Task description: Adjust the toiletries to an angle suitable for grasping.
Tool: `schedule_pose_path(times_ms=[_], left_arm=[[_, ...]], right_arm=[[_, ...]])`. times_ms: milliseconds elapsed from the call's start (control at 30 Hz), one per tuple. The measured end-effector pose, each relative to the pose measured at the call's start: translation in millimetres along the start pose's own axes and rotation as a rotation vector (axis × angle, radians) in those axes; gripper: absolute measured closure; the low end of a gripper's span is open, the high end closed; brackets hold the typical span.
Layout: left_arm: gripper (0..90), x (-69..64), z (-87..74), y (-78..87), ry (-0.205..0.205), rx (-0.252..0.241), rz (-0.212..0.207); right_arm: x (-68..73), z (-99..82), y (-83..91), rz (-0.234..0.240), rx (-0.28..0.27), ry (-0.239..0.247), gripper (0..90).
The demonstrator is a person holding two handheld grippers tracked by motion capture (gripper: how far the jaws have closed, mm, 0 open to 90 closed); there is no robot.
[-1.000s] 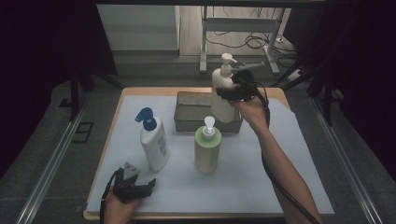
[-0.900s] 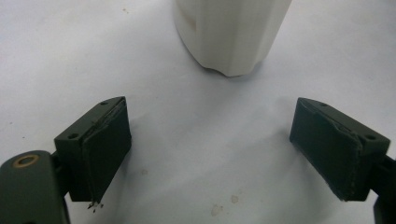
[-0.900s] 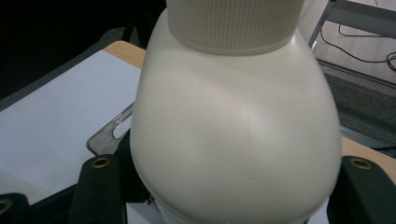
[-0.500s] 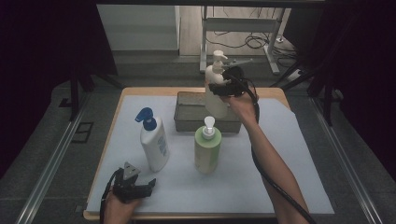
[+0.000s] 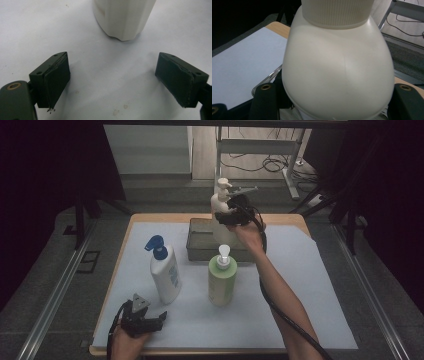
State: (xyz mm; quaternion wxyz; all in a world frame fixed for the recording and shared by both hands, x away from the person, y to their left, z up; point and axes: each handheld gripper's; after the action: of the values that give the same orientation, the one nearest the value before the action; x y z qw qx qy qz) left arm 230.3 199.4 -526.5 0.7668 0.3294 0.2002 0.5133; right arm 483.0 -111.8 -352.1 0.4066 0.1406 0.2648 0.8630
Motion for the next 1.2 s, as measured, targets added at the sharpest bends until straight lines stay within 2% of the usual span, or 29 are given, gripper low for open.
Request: schedule_pose_path(times_ms=[533,1200], left_arm=[[12.2,0.0,0.0,0.0,0.000,0.000,0.000],[12.2,0.0,0.1,0.1,-0.001,0.002,0.000]], right_arm=[[4.7,-8.3,-1.9,0.025,0.007,0.001,37.2],[10.4,-32.9,-13.6,0.040,0.055,0.021,37.2]])
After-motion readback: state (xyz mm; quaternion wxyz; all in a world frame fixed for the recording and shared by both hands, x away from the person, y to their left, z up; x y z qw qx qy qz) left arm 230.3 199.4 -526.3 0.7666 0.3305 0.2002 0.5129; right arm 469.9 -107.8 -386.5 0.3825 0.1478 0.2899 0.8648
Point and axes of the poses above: each handheld gripper's, and its own axes: y roughly backward along the jaws, z roughly out of its top, x roughly to its left, and after that the axes turned 5 degrees about z, right-handed
